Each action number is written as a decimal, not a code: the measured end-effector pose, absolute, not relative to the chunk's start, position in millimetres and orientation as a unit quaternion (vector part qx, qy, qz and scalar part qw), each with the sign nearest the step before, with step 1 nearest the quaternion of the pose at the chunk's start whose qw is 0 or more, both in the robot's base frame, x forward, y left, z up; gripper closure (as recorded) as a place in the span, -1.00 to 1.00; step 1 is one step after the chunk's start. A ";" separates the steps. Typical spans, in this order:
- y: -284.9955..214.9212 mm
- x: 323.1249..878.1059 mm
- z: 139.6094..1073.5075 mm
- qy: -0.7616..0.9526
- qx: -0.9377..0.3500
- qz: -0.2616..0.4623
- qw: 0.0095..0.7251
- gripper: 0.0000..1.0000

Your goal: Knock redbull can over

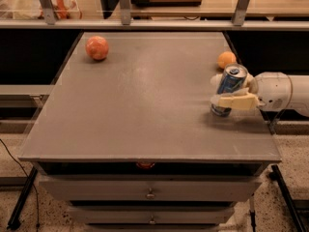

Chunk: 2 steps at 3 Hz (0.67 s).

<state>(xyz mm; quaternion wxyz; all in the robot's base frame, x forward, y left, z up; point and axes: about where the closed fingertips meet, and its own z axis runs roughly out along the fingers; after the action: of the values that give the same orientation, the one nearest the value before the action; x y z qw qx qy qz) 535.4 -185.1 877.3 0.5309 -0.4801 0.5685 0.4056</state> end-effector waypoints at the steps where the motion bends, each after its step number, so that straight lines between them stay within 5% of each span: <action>1: -188.4 537.7 873.9 0.568 -0.482 0.409 0.527 0.74; 2: -188.7 537.9 875.1 0.568 -0.483 0.409 0.527 1.00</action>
Offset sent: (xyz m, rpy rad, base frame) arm 0.0183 -0.0006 0.0261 -0.1837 -0.1188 0.0596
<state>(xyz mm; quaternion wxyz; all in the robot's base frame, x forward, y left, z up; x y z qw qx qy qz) 537.9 -188.7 875.1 0.5270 -0.4827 0.5676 0.4089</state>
